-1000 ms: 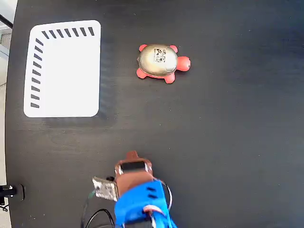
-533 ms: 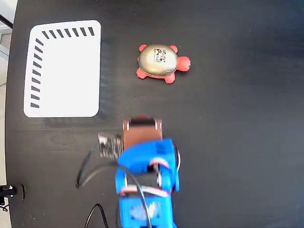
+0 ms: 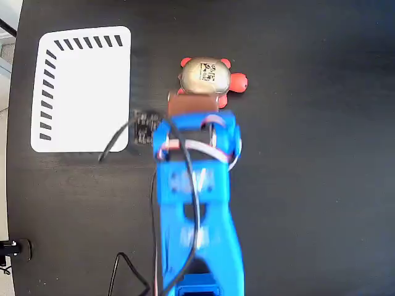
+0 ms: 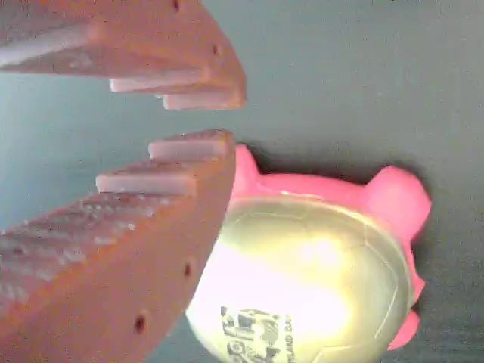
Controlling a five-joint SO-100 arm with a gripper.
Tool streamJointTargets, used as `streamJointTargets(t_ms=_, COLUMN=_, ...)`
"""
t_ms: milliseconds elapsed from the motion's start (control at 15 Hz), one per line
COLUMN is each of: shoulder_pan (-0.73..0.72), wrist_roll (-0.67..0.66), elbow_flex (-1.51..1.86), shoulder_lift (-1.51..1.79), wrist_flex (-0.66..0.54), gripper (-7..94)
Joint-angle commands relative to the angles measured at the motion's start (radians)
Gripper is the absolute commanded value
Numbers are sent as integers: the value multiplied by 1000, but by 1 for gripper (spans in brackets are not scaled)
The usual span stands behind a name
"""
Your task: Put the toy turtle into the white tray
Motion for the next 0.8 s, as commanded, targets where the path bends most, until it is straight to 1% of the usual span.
streamJointTargets(t_ms=0, shoulder_pan=26, wrist_roll=14, elbow_flex=-187, shoulder_lift=-37, wrist_flex=32, gripper=6)
streamJointTargets(t_ms=67, shoulder_pan=37, wrist_roll=15, elbow_flex=-213, shoulder_lift=-60, wrist_flex=21, gripper=15)
streamJointTargets(t_ms=200, shoulder_pan=57, wrist_roll=12, elbow_flex=-265, shoulder_lift=-110, wrist_flex=17, gripper=36)
streamJointTargets(t_ms=267, shoulder_pan=64, wrist_roll=6, elbow_flex=-301, shoulder_lift=-141, wrist_flex=26, gripper=42)
streamJointTargets(t_ms=333, shoulder_pan=69, wrist_roll=-5, elbow_flex=-341, shoulder_lift=-172, wrist_flex=46, gripper=42)
streamJointTargets(t_ms=467, shoulder_pan=75, wrist_roll=-32, elbow_flex=-411, shoulder_lift=-235, wrist_flex=94, gripper=48)
streamJointTargets(t_ms=533, shoulder_pan=77, wrist_roll=-34, elbow_flex=-442, shoulder_lift=-268, wrist_flex=112, gripper=53)
streamJointTargets(t_ms=733, shoulder_pan=77, wrist_roll=-43, elbow_flex=-543, shoulder_lift=-357, wrist_flex=173, gripper=53)
